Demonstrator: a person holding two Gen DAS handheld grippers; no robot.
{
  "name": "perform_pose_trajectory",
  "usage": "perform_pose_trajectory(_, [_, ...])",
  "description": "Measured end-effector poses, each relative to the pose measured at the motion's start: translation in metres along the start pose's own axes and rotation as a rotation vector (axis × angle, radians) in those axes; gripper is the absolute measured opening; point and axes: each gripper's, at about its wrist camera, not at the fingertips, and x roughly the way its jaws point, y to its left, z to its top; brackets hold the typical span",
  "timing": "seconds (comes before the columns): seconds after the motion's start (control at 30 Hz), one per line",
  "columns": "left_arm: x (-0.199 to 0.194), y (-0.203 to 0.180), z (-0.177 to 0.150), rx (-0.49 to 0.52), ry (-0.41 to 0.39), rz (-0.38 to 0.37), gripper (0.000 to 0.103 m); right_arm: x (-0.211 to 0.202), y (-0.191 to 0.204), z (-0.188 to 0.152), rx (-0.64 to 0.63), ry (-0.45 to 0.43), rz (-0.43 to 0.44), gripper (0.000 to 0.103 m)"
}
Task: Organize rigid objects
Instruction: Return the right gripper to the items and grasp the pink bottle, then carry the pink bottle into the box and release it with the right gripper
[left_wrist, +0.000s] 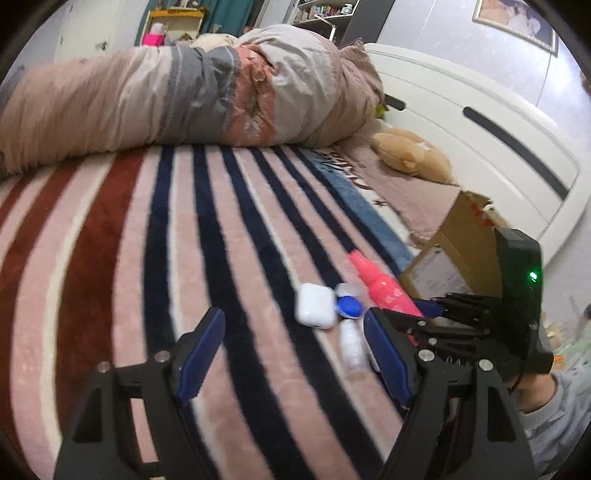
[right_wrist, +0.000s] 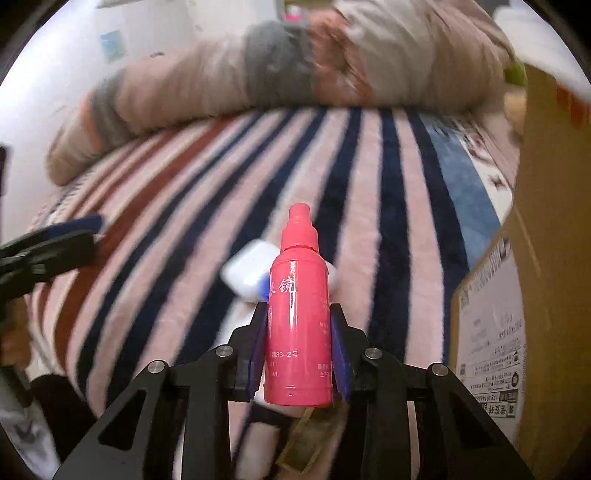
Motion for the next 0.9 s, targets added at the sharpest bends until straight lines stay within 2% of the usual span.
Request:
perform_pose_trajectory(0.1, [-0.003,-0.009,0.006,-0.022,0.001,-0.091,0.075,-0.022,0.023,0.004,-0.067,-0.053,0.093,0.027])
perform_pose_trajectory(0.23, [-0.016,-0.030,0.018,0.009,-0.036,-0.153,0.074,-0.053,0.048,0.009,-0.137,-0.120,0.209,0.027])
perform_pose_trajectory(0.33, [-0.026,-0.049,0.025,0.032,-0.049,-0.175,0.062,-0.075,0.053,0.007,-0.155,-0.173,0.267,0.027])
perform_pose_trajectory(0.47, [-0.042,-0.081,0.034,0.093,-0.084,-0.203,0.041,-0.105,0.049,0.000,-0.170,-0.230,0.292,0.027])
perform_pose_trajectory(0.53, [-0.052,-0.104,0.038,0.150,-0.109,-0.183,0.041,-0.120,0.039,-0.004,-0.155,-0.263,0.308,0.027])
perform_pose_trajectory(0.7, [-0.062,-0.166,0.053,0.265,-0.148,-0.156,0.039,-0.157,0.010,-0.006,-0.131,-0.345,0.275,0.027])
perform_pose_trajectory(0.9, [-0.039,-0.245,0.064,0.407,-0.148,-0.139,0.037,-0.192,-0.041,-0.021,-0.091,-0.408,0.162,0.027])
